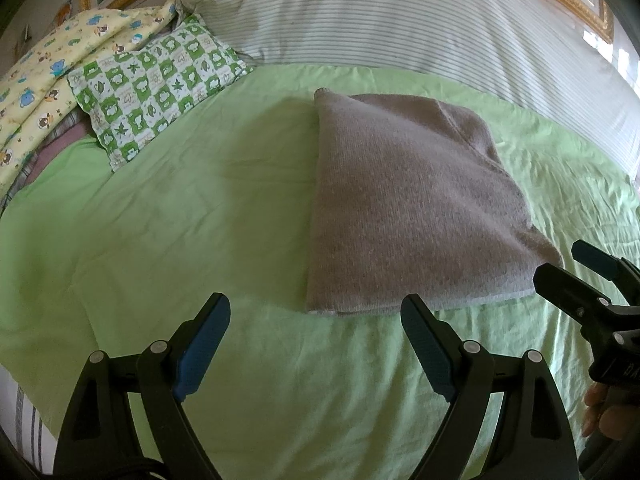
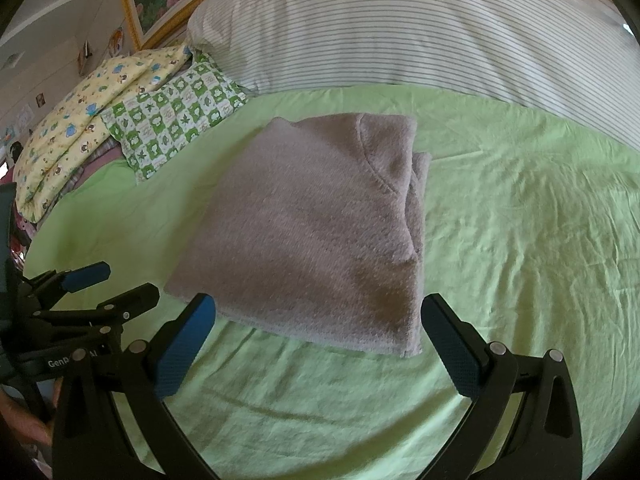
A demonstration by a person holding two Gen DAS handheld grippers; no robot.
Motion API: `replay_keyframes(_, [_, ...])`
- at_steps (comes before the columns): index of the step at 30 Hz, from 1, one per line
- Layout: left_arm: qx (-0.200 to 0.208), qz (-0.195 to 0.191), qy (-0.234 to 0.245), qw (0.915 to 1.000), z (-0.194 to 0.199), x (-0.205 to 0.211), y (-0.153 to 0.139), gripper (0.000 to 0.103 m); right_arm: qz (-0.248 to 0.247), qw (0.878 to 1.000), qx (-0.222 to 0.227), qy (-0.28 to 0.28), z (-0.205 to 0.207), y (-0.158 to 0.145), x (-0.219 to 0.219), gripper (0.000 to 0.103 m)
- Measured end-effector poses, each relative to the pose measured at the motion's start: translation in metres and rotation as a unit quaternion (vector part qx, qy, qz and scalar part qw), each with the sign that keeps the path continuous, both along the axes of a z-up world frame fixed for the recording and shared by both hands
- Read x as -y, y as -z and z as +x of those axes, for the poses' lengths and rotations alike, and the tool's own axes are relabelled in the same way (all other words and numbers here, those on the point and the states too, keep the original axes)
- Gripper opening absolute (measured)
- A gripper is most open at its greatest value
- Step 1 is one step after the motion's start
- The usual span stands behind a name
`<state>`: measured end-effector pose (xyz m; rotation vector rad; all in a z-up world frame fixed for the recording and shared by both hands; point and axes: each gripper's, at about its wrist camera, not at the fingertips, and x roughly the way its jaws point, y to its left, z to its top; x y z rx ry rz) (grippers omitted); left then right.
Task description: Fold small clothes
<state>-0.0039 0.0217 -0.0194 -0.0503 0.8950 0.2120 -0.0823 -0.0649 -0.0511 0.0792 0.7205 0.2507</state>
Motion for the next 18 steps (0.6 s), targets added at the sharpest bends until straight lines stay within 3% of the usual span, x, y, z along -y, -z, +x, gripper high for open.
replay_keyframes(18, [0.003,0.019,0.005,0.9998,0.011,0.003,-0.007,0.088,0.01,1.0,0.001,0.008,0.009,-0.004,0.01,0.102])
